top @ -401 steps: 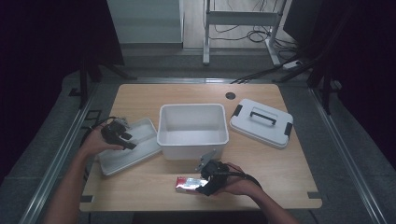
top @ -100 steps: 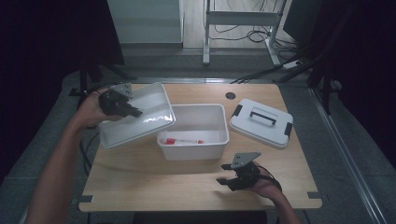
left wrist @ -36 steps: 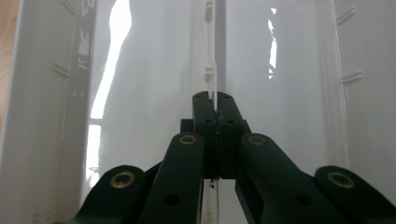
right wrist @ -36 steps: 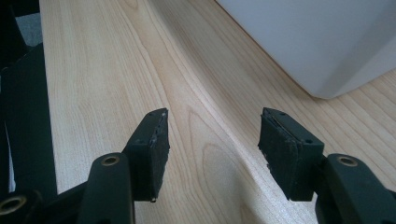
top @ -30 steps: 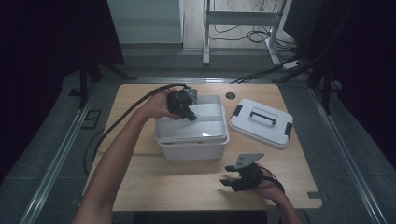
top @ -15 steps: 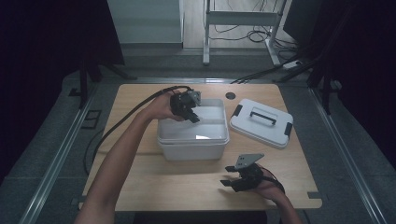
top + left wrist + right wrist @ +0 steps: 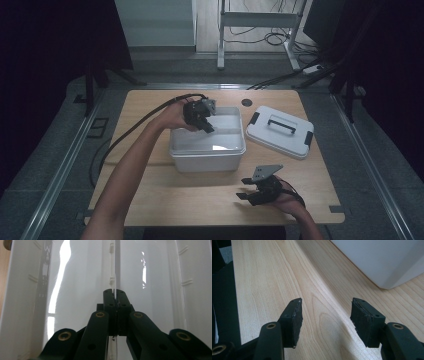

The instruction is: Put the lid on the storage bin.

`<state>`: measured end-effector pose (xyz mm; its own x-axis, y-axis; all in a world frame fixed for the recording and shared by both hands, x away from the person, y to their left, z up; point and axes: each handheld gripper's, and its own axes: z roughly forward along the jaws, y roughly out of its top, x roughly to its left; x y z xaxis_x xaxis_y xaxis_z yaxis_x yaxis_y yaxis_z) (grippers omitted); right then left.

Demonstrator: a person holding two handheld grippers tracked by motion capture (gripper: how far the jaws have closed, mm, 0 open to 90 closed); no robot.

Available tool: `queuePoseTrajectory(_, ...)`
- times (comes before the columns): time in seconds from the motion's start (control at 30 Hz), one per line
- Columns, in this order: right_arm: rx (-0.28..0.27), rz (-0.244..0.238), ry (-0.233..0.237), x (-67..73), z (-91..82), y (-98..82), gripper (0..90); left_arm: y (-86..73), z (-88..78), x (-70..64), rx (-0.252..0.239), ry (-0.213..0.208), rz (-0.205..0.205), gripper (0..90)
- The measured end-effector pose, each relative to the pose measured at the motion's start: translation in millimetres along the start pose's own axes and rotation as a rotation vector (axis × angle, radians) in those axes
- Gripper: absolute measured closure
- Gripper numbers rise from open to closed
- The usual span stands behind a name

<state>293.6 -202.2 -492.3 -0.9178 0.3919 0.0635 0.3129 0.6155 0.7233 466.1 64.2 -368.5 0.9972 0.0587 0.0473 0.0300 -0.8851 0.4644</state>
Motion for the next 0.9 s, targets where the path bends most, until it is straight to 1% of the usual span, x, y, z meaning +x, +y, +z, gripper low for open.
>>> queuePoseTrajectory(0.1,0.000,0.000,-0.002,-0.2,0.0,-0.1,41.9,-0.8,-0.7,0.1,0.000,-0.004,0.003,83.4)
queuePoseTrajectory(0.13,-0.001,0.001,-0.001,-0.1,-0.1,0.0,41.9,-0.8,-1.8,0.4,0.008,0.000,0.009,79.2)
queuePoseTrajectory(0.17,-0.001,0.000,-0.001,0.0,-0.1,0.1,41.9,-1.1,-1.8,-0.4,-0.005,0.007,-0.004,74.5)
queuePoseTrajectory(0.2,-0.001,0.000,-0.001,-0.1,-0.1,0.1,41.9,-1.2,-2.6,0.0,-0.003,0.012,0.005,72.8)
queuePoseTrajectory(0.27,-0.001,0.000,-0.003,-0.2,-0.3,0.1,41.9,-2.3,-4.4,-0.4,-0.010,0.024,0.006,68.3)
queuePoseTrajectory(0.3,-0.004,0.001,-0.002,-0.3,-0.7,0.2,41.9,-2.8,-5.6,-1.1,-0.020,0.026,-0.006,64.8)
queuePoseTrajectory(0.37,-0.006,0.001,-0.006,-0.5,-1.7,0.5,41.9,-4.4,-8.6,-2.2,-0.031,0.035,-0.008,61.0)
queuePoseTrajectory(0.43,-0.011,0.002,-0.010,-1.4,-3.8,1.0,41.9,-6.7,-12.9,-3.0,-0.028,0.044,-0.011,58.3)
queuePoseTrajectory(0.5,-0.015,0.005,-0.013,-2.4,-5.8,1.3,42.0,-10.4,-17.8,-4.4,-0.036,0.052,-0.029,57.1)
queuePoseTrajectory(0.6,-0.020,0.011,-0.023,-5.9,-10.5,1.8,42.0,-16.5,-26.6,-5.3,-0.043,0.062,-0.040,56.5)
queuePoseTrajectory(0.7,-0.022,0.019,-0.037,-11.3,-15.3,1.5,42.1,-24.6,-36.1,-7.0,-0.050,0.067,-0.060,56.3)
queuePoseTrajectory(0.9,-0.014,0.049,-0.093,-29.7,-31.6,1.0,42.6,-42.8,-48.0,-10.0,-0.060,0.083,-0.087,55.3)
